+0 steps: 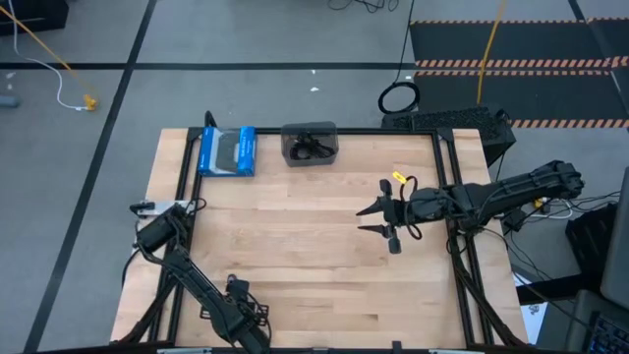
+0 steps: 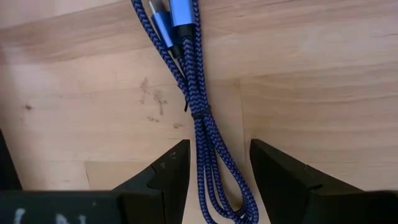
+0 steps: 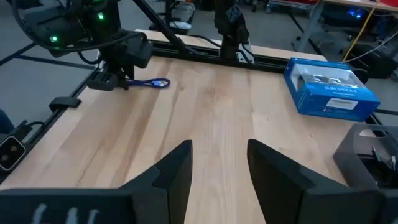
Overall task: Pick and place USB-C Cables
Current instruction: Put the blue charger cable into the black bin
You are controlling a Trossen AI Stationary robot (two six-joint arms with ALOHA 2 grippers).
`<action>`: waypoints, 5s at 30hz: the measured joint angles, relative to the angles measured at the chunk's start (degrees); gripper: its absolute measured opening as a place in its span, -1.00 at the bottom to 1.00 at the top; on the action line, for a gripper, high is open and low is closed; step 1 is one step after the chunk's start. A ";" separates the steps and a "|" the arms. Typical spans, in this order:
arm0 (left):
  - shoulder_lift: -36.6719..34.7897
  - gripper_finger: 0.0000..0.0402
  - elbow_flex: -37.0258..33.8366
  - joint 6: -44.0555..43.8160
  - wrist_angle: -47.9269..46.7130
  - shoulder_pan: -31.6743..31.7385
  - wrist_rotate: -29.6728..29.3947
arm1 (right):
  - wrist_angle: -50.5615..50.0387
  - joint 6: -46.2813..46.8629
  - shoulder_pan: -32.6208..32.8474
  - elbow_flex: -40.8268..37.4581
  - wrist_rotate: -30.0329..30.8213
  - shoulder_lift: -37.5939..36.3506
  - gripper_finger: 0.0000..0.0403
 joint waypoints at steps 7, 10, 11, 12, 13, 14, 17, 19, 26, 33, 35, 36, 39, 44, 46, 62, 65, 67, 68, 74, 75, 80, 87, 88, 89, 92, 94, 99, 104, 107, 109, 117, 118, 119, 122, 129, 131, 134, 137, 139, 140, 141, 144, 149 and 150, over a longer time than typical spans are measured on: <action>0.02 -0.14 -0.30 2.32 0.05 -0.44 -0.33 | -0.03 -1.94 0.00 0.00 -2.99 0.00 -0.28; -0.09 -0.15 -0.86 4.29 0.28 -0.54 -0.43 | -0.03 -2.95 0.00 0.00 -3.06 0.00 -0.28; -0.09 -0.17 -0.94 5.04 0.28 -0.59 -0.51 | -0.03 -2.98 0.00 0.00 -3.07 0.00 -0.28; -0.09 -0.21 -0.95 5.68 0.32 -0.59 -0.61 | -0.07 -2.98 0.00 0.00 -3.08 0.00 -0.28; -0.09 -0.25 -0.97 6.11 0.40 -0.58 -0.68 | -0.10 -2.98 0.00 0.00 -3.09 0.00 -0.28; -0.09 -0.31 -0.98 6.40 0.58 -0.56 -0.68 | -0.23 -2.97 0.02 0.00 -3.09 0.00 -0.28; -0.07 -0.49 -1.01 6.53 1.04 -0.55 -0.93 | -0.57 -3.87 0.20 0.00 -3.09 0.00 -0.28; -0.04 -0.60 -1.05 6.61 1.20 -0.55 -1.27 | -0.44 -4.81 0.20 0.00 -3.09 0.00 -0.28; -0.51 -0.84 -1.32 13.93 -0.87 0.78 -1.90 | -0.38 -8.49 0.22 0.00 -2.91 0.00 -0.28; -3.41 -0.83 -1.34 21.10 -2.79 3.86 -5.92 | -3.10 -8.49 0.22 0.01 -2.91 -0.02 -0.28; -4.68 -0.82 -1.36 23.54 -2.93 5.09 -7.47 | -4.93 -8.09 0.22 0.01 -2.90 -0.02 -0.28; -5.56 -0.82 -1.36 24.87 -3.71 5.67 -8.62 | -6.00 -7.73 0.22 0.00 -2.89 -0.02 -0.28; -8.35 -0.82 -1.34 29.87 -5.37 7.99 -13.18 | -8.19 -7.47 0.22 -0.23 -2.83 -0.02 -0.28; -13.76 -0.82 -1.31 41.36 -6.93 12.72 -22.94 | -2.83 -9.62 0.18 -4.66 -2.62 -0.02 -0.28; -16.03 -0.82 -1.31 46.07 -7.27 14.87 -26.54 | 0.24 -11.00 0.07 -6.60 -2.54 -0.02 -0.28; -29.00 -0.82 -1.20 88.82 -5.26 39.14 -35.76 | 4.37 -19.34 0.07 -11.30 2.67 -0.33 -0.28; -30.27 -0.82 -1.20 98.28 -1.67 44.40 -35.56 | 4.91 -18.81 0.04 -11.30 5.79 -0.33 -0.28; -31.12 -0.81 -1.20 105.14 1.34 47.78 -34.47 | 4.71 -16.85 0.07 -11.30 6.60 -0.33 -0.28; -31.51 -0.81 -1.20 108.57 3.00 49.33 -34.00 | 4.78 -15.47 0.07 -11.30 6.59 -0.33 -0.28; -32.78 -0.81 -1.20 125.76 13.37 57.53 -29.78 | 4.74 -4.37 0.09 -11.30 6.39 -0.33 -0.28; -33.24 -0.81 -1.20 127.95 14.52 58.70 -28.89 | 4.74 -2.54 0.09 -11.30 6.34 -0.33 -0.28; -33.92 -0.81 -0.94 136.87 20.10 63.29 -24.62 | 4.82 4.78 0.24 -11.30 6.22 -0.33 -0.28; -34.25 -0.81 -0.61 146.30 30.54 67.68 -21.12 | 6.08 13.74 0.26 -11.28 6.22 -0.33 -0.28; -34.15 -0.81 -0.61 147.79 32.02 68.19 -20.92 | 6.22 14.51 0.26 -11.28 6.20 -0.31 -0.28; -34.02 -0.81 -0.61 149.07 33.37 68.65 -20.90 | 6.53 15.21 0.26 -11.28 6.22 -0.31 -0.28; -33.61 -0.81 -0.61 151.14 36.05 70.29 -20.94 | 7.20 16.39 0.26 -11.28 6.20 -0.31 -0.28; -33.48 -0.81 -0.68 151.53 36.64 71.26 -20.86 | 7.11 17.47 0.26 -11.28 6.22 -0.31 -0.28; -32.95 -0.81 -0.68 151.57 36.89 73.62 -15.97 | 9.49 20.96 0.50 -13.03 6.26 -0.26 -0.28; -30.77 -0.81 -0.70 152.97 37.58 75.36 -13.48 | 12.55 19.10 0.70 -14.36 6.31 -0.26 -0.28; -28.61 -0.81 -0.70 152.40 38.77 75.89 -13.54 | 13.52 17.29 0.70 -14.41 6.36 -0.26 -0.28; -26.65 -0.81 -0.70 151.95 39.48 76.08 -13.54 | 14.44 15.55 0.70 -14.41 6.40 -0.28 -0.28; -17.96 -0.81 -0.72 152.41 39.76 76.11 -13.72 | 17.20 10.00 -0.30 -14.43 6.55 -0.28 -0.28; -17.16 -0.81 -0.72 152.95 39.63 76.22 -13.72 | 17.63 9.45 -0.50 -14.43 6.57 -0.28 -0.28; -16.39 -0.81 -0.72 153.58 39.60 76.27 -13.73 | 17.79 9.15 -0.76 -14.43 6.61 -0.28 -0.28; -14.66 -0.81 -0.72 154.69 39.54 76.84 -13.72 | 17.86 8.63 -1.74 -14.43 6.64 -0.28 -0.28; -11.39 -0.81 -0.72 155.10 39.98 79.16 -13.75 | 19.05 7.57 -4.46 -14.43 6.64 -0.28 -0.28; -10.05 -0.81 -0.72 154.97 40.02 79.69 -13.73 | 19.68 7.57 -5.19 -14.45 6.64 -0.28 -0.28; -8.13 -0.81 -0.72 154.00 38.62 80.19 -13.75 | 20.41 7.57 -5.87 -14.45 6.65 -0.28 -0.28; -7.01 -0.81 -0.72 153.23 38.02 80.20 -13.78 | 20.45 7.57 -6.26 -14.47 6.64 -0.28 -0.28; -6.63 -0.81 -0.72 152.95 38.25 80.14 -13.75 | 20.53 7.57 -6.51 -14.47 6.62 -0.28 -0.28; -6.47 -0.81 -0.72 152.83 38.12 80.08 -13.74 | 20.54 7.57 -6.63 -14.47 6.63 -0.28 -0.28; -6.38 -0.81 -0.72 152.51 37.59 80.02 -13.70 | 20.54 7.57 -6.70 -14.47 6.64 -0.28 -0.28; -6.40 -0.81 -0.72 151.45 37.35 79.52 -13.72 | 20.54 7.57 -6.98 -14.47 6.57 -0.28 -0.28; -6.32 -0.81 -0.72 151.27 36.90 78.45 -13.71 | 20.54 7.57 -6.99 -14.47 6.48 -0.28 -0.28; -5.96 -0.81 -0.69 151.27 37.16 78.25 -13.70 | 20.54 7.57 -6.99 -14.47 6.46 -0.28 -0.28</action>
